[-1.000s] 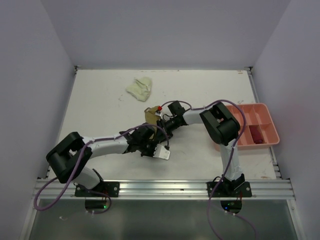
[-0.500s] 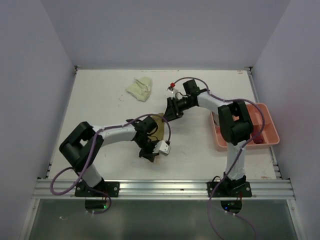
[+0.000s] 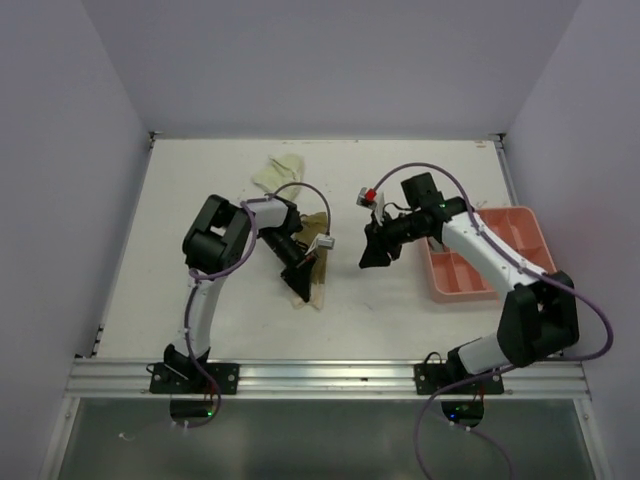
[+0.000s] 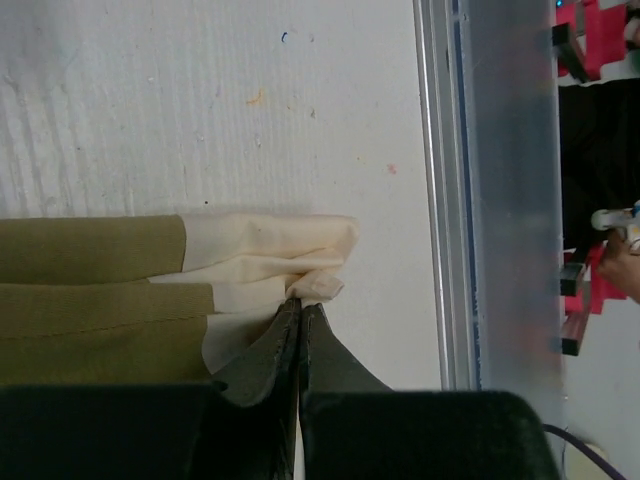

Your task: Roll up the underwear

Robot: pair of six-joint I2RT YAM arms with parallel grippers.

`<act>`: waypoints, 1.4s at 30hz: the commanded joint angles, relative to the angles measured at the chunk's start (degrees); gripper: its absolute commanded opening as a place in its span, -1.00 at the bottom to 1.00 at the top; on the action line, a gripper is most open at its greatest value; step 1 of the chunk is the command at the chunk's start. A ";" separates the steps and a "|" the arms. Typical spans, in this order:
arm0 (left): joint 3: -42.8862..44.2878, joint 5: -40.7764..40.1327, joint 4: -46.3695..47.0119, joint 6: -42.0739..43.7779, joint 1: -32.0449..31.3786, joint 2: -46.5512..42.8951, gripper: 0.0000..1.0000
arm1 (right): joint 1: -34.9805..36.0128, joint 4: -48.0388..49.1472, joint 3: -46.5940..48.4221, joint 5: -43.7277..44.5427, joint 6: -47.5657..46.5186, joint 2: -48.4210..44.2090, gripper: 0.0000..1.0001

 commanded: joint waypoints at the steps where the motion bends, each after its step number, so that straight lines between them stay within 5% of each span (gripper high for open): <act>1: 3.40 -0.35 -4.45 4.38 1.31 4.95 -1.00 | 0.71 -3.54 -2.83 3.24 -9.92 -8.55 -0.21; 5: 4.28 -0.09 -4.45 3.50 2.01 8.03 -1.00 | 11.91 -3.47 -5.19 13.13 -10.64 -11.46 -0.15; 12: 6.03 -0.18 -4.45 1.83 2.89 12.25 -1.00 | 26.63 14.44 -10.56 26.43 -4.48 -6.64 -0.13; 18: 7.35 -0.35 -4.45 0.95 3.15 14.36 -1.00 | 29.36 25.62 -12.14 29.09 -5.98 0.66 -0.08; 42: 8.58 -0.27 -4.45 -0.90 3.59 15.68 -1.00 | 34.73 39.87 -13.90 31.81 -9.58 13.06 -0.03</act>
